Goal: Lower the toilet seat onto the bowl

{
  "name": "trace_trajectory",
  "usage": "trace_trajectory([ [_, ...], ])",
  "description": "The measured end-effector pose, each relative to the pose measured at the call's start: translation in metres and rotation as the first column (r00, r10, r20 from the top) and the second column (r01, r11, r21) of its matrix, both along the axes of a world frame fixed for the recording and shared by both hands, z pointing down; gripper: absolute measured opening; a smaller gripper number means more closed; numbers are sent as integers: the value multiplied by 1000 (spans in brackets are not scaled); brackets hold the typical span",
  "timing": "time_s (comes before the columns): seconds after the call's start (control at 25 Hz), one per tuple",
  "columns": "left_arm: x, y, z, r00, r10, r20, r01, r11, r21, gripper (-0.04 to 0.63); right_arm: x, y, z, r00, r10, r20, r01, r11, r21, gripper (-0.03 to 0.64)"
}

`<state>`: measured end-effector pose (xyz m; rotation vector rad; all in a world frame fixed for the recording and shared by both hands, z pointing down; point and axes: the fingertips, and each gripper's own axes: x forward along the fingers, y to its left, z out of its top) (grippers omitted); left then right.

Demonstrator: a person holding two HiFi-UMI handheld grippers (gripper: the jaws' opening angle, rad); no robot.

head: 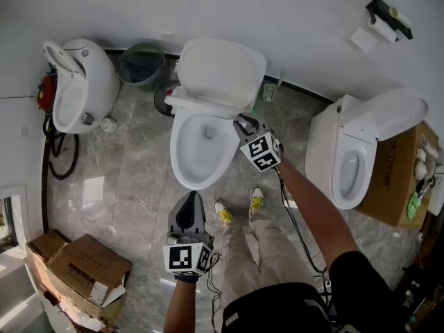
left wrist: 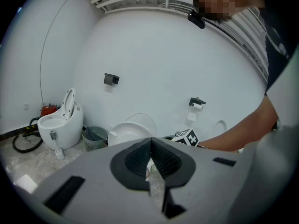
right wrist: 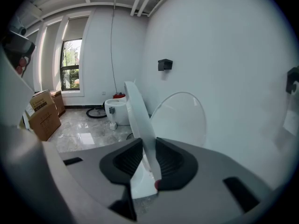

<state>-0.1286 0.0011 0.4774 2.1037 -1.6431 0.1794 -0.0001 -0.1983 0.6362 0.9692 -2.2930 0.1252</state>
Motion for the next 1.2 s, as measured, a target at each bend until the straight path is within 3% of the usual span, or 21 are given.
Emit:
trace_trajectory([
  [0.36, -23, -2, 30, 998, -65, 14, 65, 998, -19, 11, -16, 48, 13, 998, -60, 21, 59, 998, 36, 94],
  [0.72, -29, 9, 51, 998, -59, 13, 60, 997, -46, 11, -23, 70, 22, 998, -44, 49, 44, 999, 16, 97],
  [1.2, -33, 11, 103, 997, -83, -6, 82, 994, -69, 11, -28, 96, 31, 993, -104, 54, 103, 994, 24, 100],
])
